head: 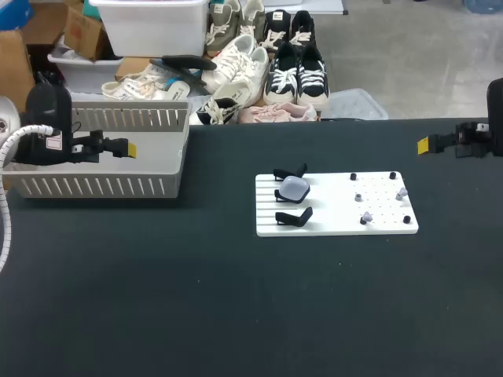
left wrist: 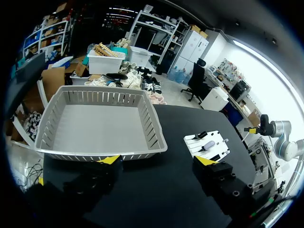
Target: Pick up each earbud case from the left stands, insert the matching earbuds, close the lid, and place the case in the box.
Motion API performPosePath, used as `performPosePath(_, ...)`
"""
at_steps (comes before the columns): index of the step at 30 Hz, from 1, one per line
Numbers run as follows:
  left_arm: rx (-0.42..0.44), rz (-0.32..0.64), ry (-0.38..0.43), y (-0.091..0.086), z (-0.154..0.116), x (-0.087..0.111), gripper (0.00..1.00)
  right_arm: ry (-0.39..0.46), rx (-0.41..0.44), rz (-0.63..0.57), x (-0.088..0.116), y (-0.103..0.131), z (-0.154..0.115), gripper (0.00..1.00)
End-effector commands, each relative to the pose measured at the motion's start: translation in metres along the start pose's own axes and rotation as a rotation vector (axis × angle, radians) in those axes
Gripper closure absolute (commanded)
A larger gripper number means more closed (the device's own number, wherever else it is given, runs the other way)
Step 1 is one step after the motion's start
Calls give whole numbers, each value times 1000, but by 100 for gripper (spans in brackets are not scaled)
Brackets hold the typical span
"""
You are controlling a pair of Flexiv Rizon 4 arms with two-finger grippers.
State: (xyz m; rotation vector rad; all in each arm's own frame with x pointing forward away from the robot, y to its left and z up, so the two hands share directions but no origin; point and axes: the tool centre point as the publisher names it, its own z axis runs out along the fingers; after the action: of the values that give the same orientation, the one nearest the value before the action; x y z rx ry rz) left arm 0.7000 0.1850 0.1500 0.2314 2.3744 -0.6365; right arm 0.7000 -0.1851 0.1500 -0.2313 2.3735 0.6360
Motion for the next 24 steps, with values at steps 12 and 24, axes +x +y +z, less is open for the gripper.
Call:
performPosePath(12, 101, 221, -63, -22, 2, -12, 0, 0, 0, 0, 0, 0, 0, 0)
performPosePath(24, 304, 542, -68, -51, 21, -30, 0, 0, 0, 0, 0, 0, 0, 0)
